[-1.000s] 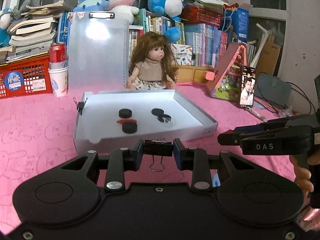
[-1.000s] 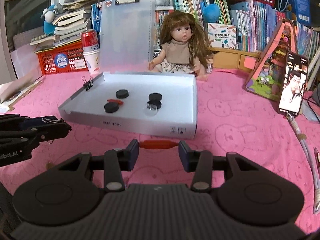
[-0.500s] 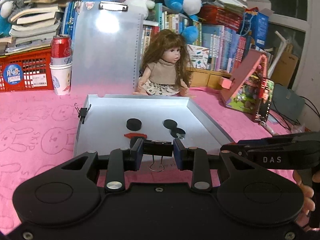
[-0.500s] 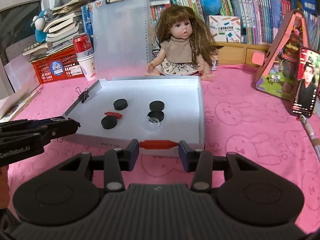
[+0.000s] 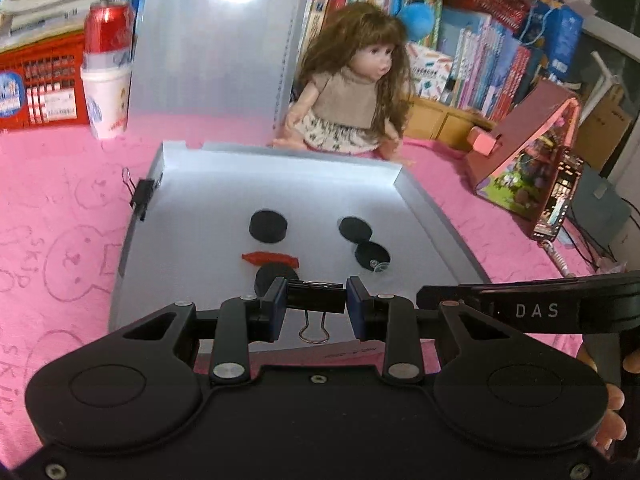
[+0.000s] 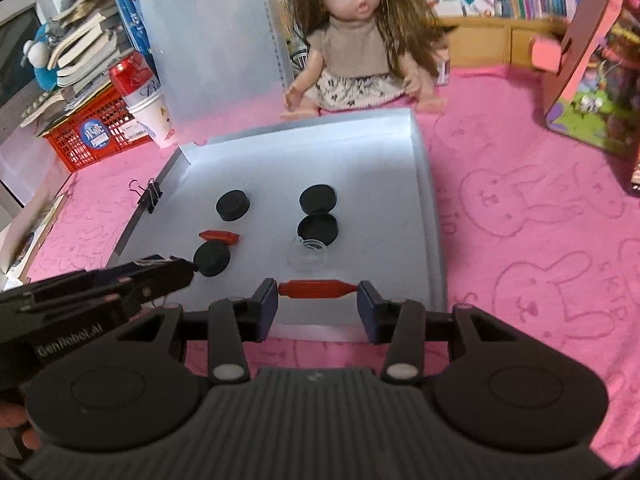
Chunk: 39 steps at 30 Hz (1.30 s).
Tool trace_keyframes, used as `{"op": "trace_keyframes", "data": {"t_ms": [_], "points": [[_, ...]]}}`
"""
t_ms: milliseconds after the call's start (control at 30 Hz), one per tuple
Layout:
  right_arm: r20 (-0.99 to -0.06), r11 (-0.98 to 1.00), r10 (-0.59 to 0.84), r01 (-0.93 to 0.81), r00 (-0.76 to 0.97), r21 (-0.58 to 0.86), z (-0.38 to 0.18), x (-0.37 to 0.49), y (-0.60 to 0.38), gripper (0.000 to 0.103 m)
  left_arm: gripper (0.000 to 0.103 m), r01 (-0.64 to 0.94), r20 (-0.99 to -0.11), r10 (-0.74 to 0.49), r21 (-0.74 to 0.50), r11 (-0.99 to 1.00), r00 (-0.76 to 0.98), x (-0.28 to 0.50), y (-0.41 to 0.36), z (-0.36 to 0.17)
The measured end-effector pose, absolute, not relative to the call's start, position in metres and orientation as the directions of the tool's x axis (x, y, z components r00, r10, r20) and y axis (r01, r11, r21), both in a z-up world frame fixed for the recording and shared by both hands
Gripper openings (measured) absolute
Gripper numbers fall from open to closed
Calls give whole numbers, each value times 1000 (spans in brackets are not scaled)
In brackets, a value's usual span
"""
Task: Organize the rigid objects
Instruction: 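Carry the binder clip and the red crayon with both grippers into the white box, then open the left gripper to drop the clip while the right gripper releases the crayon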
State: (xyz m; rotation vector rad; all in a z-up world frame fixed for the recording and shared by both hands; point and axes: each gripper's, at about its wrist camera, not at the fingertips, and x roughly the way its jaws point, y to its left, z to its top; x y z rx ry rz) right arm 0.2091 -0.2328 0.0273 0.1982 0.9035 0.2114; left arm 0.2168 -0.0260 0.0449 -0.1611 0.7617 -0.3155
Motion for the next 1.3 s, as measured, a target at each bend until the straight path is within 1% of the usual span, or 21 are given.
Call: {"op": "trace_keyframes", "data": {"t_ms": [100, 300, 1033, 1167, 1300], "points": [[-770, 961, 267, -99, 580, 259, 27, 219, -228, 48, 31, 196, -679, -338, -280, 940, 651, 229, -25, 38], [-791, 968, 246, -97, 560, 232, 20, 230, -220, 49, 31, 182, -701, -326, -274, 944, 635, 238, -26, 29], [-810, 974, 220, -70, 544, 217, 8, 245, -216, 49, 31, 145, -691, -276, -243, 959, 668, 249, -26, 21], [-812, 974, 220, -74, 540, 215, 8, 245, -217, 49, 31, 168, -705, -298, -249, 954, 644, 244, -25, 24], [-815, 975, 216, -75, 538, 209, 8, 246, -216, 49, 31, 189, -729, -291, -221, 957, 619, 237, -28, 26]]}}
